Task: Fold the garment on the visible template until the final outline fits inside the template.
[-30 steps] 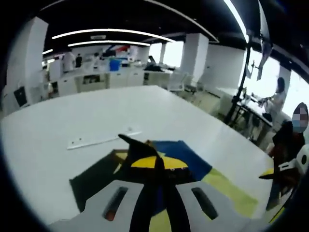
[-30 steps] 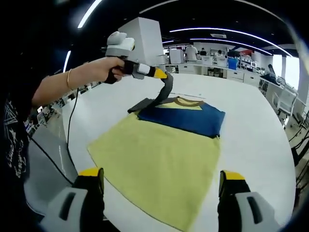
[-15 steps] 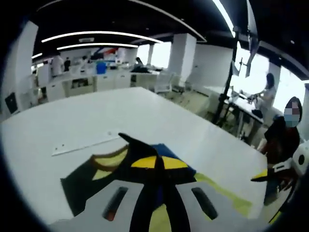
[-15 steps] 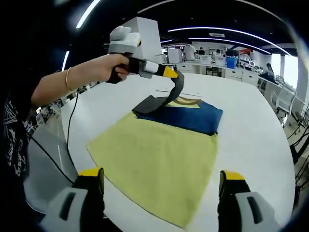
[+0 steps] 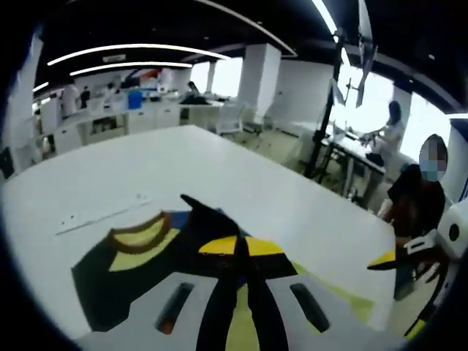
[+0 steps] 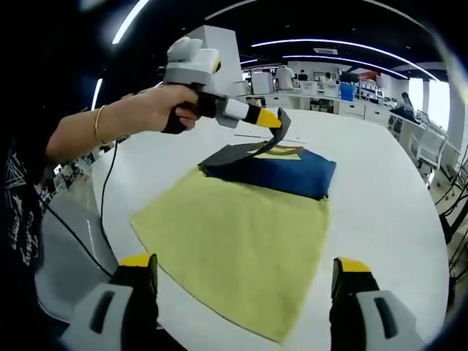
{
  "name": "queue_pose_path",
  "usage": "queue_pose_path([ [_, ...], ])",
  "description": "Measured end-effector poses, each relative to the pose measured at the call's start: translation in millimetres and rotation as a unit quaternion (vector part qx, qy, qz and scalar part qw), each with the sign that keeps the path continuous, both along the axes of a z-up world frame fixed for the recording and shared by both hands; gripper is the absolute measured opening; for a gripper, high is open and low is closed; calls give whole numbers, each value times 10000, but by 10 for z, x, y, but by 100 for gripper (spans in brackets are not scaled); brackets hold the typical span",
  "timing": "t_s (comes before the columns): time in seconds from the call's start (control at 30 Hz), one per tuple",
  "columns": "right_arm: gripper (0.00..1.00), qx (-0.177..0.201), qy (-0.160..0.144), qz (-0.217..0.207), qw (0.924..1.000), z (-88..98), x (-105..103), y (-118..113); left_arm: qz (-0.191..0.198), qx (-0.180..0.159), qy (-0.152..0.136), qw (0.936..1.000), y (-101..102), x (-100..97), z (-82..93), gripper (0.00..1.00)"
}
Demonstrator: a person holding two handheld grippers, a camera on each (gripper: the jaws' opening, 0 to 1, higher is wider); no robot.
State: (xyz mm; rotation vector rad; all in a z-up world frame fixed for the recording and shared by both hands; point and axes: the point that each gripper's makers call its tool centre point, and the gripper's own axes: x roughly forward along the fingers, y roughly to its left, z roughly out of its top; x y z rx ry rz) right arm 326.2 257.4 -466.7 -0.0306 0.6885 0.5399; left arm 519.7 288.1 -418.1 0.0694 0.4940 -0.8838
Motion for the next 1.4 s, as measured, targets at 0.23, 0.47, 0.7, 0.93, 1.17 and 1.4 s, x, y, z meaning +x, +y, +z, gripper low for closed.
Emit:
queue_pose_path([
  [0.23,100,35,5,-53,10000,-28,-20,15,-124,235,53,9996,-95,-61,-268,0],
  [0.47,100,-8,78,-86,9999,-85,-56,-35,-241,289,171,9991,-211,-124,-538,0],
  [0.7,100,-27,165,-109,9998,-135,-85,-57,-270,411,357,9982,-275,-138,-750,0],
  [0.93,100,-51,146,-149,9998,-115,-32,-95,-271,251,473,9982,-354,-104,-773,0],
  [1.17,100,-53,121,-122,9998,-94,2,-74,-338,285,350,9984,-270,-106,-714,12],
  [1.4,100,-14,85,-86,9999,-57,21,-51,-381,383,141,9984,-203,-157,-586,41],
])
